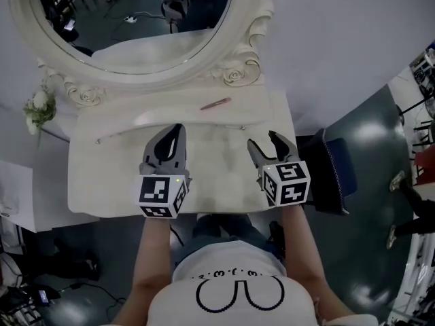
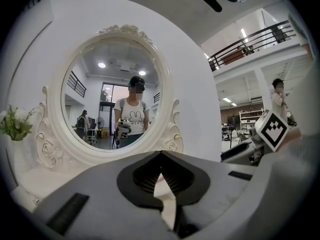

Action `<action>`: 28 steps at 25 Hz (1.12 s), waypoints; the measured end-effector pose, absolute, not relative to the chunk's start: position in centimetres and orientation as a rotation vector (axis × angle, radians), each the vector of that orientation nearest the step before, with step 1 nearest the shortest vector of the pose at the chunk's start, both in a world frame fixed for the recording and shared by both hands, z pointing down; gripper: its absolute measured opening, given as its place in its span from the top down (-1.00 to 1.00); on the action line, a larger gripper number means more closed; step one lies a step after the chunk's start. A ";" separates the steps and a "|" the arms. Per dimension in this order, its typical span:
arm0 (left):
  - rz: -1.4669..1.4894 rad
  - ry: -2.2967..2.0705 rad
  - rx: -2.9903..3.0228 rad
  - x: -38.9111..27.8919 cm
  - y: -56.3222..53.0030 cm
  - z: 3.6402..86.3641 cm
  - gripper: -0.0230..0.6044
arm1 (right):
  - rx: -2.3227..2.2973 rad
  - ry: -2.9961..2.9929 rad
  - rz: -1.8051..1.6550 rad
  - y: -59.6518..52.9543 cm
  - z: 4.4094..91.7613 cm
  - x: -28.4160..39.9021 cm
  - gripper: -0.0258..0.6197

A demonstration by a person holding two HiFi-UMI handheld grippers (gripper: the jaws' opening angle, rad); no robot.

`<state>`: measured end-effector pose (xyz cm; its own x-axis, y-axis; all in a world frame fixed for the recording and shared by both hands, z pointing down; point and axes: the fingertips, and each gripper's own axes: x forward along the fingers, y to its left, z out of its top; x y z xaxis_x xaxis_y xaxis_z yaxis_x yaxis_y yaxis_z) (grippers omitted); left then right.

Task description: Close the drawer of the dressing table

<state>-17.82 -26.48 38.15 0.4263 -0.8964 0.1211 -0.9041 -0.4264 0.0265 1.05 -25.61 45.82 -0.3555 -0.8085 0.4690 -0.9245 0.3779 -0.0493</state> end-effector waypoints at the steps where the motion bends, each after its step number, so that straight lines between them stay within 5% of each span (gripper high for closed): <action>1: 0.128 -1.632 2.583 -17.7 -26.3 37.9 0.93 | 1.535 -2.285 0.397 -25.3 44.8 1.4 0.21; 3: 0.112 -1.636 2.593 -17.4 -26.0 37.4 0.93 | 1.596 -2.305 0.316 -24.6 42.5 2.2 0.41; 5: 0.095 -1.640 2.604 -17.2 -25.8 36.7 0.93 | 1.662 -2.318 0.229 -24.1 40.2 3.0 0.90; 28: -0.145 -1.759 2.830 -15.9 -23.9 23.7 0.93 | 1.804 -2.465 -0.350 -19.5 23.2 4.6 0.92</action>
<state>-15.91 -23.91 23.65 0.4452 -0.8783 -0.1742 -0.8950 -0.4303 -0.1177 4.63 -19.55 23.16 -0.3100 -0.9474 -0.0792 -0.9321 0.2864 0.2219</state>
